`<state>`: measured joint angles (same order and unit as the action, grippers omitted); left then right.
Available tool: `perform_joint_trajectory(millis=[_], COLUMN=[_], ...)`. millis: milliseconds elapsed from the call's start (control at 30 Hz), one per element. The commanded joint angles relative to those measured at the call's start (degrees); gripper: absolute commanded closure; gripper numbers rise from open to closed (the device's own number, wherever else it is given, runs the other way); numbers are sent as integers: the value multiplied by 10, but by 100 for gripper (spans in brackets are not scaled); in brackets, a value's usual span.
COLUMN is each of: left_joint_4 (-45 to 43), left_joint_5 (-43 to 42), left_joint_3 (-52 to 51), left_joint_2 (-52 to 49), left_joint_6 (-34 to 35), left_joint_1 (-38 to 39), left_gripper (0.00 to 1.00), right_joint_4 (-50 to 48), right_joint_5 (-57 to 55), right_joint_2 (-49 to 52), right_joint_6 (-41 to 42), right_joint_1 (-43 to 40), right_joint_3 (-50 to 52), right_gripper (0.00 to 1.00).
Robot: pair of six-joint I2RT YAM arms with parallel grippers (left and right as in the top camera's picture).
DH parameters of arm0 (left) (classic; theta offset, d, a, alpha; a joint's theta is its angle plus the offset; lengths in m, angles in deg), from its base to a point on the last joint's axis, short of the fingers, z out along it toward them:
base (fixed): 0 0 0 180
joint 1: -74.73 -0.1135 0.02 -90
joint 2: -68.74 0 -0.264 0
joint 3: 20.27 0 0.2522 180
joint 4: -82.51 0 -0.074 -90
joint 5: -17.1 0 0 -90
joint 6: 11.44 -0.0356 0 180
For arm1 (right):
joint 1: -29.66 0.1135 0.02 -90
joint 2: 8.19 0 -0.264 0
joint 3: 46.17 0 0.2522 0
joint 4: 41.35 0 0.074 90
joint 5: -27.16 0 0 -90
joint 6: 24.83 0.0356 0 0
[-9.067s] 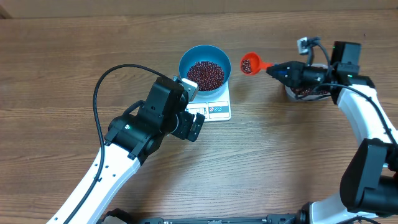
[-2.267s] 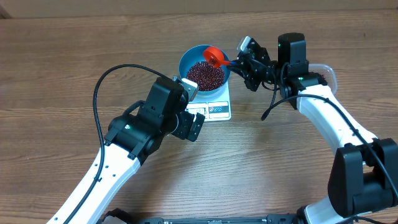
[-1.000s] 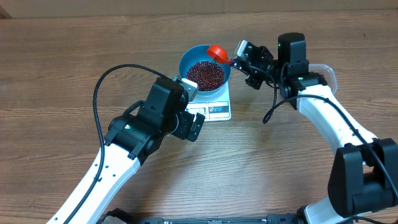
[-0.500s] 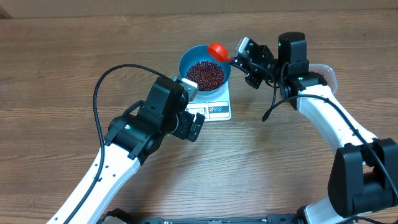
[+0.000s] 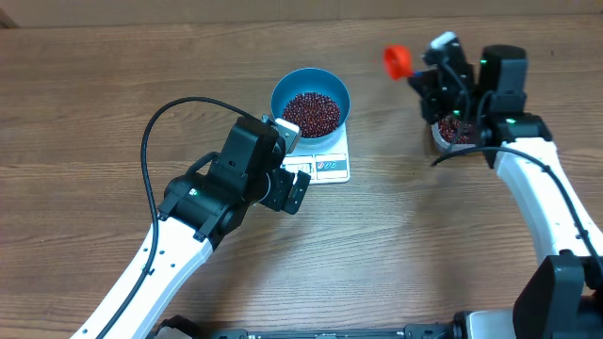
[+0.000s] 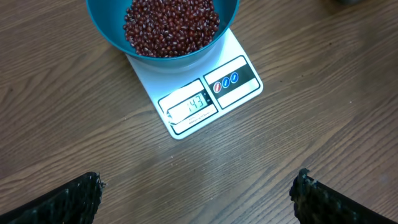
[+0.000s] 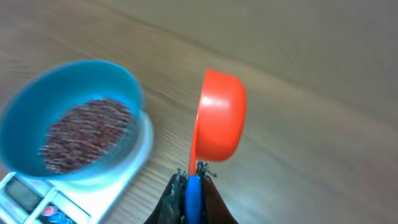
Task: Scoop item into bowl and weigh 150g on scale
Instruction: 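Move the right gripper with empty scoop back to the bean tub, then lower the scoop into the beans and drag to refill it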
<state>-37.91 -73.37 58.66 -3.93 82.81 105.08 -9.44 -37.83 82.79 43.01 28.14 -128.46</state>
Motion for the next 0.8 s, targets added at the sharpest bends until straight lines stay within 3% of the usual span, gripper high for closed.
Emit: perform_joint_trajectory(millis=[0,267,767], left_joint_4=[0,0,0], left_joint_5=[-5,-5,-5], left_joint_3=[-2,-2,-2], left_joint_2=[-3,-3,-3], left_joint_6=[-9,-9,-9], left_joint_1=[-1,-1,-1], left_gripper=[0,1,1], right_joint_4=[14,68,157], right_joint_5=[-30,-39,-164], right_joint_2=[-7,-7,-5], right_joint_6=[40,40,40], right_joint_1=[-38,-86,-87], right_joint_3=[-2,-2,-1], right_gripper=[96,96,96])
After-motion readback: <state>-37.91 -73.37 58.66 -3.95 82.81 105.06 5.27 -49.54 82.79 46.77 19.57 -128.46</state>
